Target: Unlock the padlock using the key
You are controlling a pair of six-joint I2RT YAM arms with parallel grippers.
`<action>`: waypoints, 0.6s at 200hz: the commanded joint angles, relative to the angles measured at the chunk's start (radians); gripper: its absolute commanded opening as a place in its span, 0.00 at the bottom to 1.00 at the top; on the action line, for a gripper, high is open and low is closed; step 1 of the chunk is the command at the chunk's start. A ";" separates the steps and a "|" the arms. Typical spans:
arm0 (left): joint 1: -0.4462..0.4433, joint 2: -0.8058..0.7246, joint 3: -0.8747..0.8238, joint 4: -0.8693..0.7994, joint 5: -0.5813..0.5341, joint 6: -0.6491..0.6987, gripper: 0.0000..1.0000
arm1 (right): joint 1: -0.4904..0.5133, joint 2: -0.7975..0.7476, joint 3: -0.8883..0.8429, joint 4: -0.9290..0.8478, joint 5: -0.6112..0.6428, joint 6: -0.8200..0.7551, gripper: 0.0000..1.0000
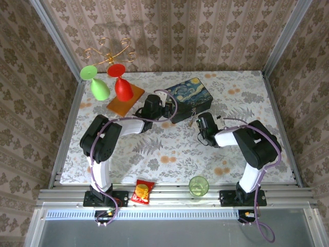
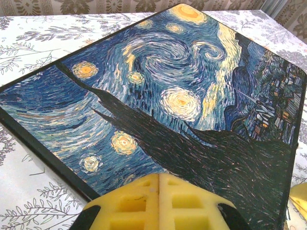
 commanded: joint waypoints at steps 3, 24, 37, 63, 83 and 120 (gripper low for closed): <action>0.020 0.081 -0.072 -0.276 -0.032 -0.036 0.00 | -0.064 -0.006 -0.037 0.155 -0.180 -0.268 0.00; 0.016 0.063 -0.063 -0.291 -0.024 -0.033 0.00 | -0.107 -0.054 -0.019 0.044 -0.283 -0.475 0.17; 0.016 0.053 -0.065 -0.291 -0.022 -0.034 0.00 | -0.135 -0.055 0.033 -0.070 -0.397 -0.567 0.25; 0.016 0.045 -0.069 -0.289 -0.019 -0.039 0.00 | -0.150 -0.029 0.087 -0.167 -0.561 -0.697 0.31; 0.016 0.048 -0.065 -0.289 -0.016 -0.042 0.00 | -0.149 -0.026 0.086 -0.178 -0.599 -0.768 0.32; 0.017 0.050 -0.062 -0.295 -0.017 -0.041 0.00 | -0.148 0.023 0.132 -0.150 -0.668 -0.804 0.32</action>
